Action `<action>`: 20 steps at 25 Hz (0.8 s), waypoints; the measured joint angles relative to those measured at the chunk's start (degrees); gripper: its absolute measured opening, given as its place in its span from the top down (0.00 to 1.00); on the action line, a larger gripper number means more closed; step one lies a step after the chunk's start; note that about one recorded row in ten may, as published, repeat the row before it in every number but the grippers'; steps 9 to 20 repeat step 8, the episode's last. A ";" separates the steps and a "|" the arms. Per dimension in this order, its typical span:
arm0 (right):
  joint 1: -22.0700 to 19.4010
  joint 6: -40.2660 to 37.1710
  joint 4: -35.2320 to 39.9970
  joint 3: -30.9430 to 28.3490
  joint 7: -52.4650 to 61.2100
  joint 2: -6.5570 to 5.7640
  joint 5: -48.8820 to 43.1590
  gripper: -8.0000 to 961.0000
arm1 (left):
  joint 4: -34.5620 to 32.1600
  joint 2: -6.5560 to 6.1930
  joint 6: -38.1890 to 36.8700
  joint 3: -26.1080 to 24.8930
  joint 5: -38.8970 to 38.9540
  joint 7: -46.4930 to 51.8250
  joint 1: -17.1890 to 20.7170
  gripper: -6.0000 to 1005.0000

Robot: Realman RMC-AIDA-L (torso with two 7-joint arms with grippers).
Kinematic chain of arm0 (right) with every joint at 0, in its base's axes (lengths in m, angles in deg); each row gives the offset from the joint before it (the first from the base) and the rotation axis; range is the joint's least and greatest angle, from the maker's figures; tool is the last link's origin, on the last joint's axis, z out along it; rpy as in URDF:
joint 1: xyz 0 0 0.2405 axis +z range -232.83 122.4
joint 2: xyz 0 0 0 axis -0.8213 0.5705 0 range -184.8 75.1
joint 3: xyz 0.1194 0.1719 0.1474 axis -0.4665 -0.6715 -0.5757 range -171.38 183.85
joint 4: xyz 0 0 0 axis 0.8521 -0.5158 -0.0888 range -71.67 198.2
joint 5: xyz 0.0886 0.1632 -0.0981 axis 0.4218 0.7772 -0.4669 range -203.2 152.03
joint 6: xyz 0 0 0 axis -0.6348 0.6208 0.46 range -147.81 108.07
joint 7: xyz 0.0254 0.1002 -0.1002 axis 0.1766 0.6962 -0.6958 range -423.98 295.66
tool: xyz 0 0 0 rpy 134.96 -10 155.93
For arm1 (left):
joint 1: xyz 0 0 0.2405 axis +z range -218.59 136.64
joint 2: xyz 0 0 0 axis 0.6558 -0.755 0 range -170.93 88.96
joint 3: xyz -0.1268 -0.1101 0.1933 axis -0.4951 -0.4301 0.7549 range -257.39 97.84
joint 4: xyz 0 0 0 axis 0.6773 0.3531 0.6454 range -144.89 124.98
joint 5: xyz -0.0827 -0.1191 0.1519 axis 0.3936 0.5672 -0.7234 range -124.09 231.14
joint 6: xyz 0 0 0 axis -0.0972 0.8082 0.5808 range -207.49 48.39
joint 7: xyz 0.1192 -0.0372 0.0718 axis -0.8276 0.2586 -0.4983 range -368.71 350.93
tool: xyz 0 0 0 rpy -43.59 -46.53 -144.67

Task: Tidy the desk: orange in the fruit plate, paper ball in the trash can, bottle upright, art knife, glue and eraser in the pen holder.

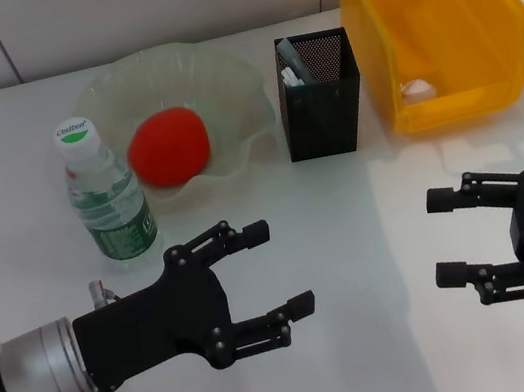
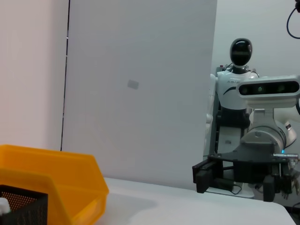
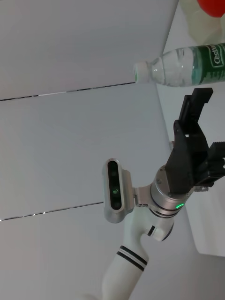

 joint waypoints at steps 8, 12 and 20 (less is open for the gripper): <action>0.56 1.70 -0.06 0.51 0.14 0.05 -0.24 0.19 | -0.01 -0.64 -1.46 -0.56 -2.18 1.11 -0.22 0.14; 0.56 1.70 -0.06 0.51 0.14 0.05 -0.24 0.19 | -0.01 -0.64 -1.46 -0.56 -2.18 1.11 -0.22 0.14; 0.56 1.70 -0.06 0.51 0.14 0.05 -0.24 0.19 | -0.01 -0.64 -1.46 -0.56 -2.18 1.11 -0.22 0.14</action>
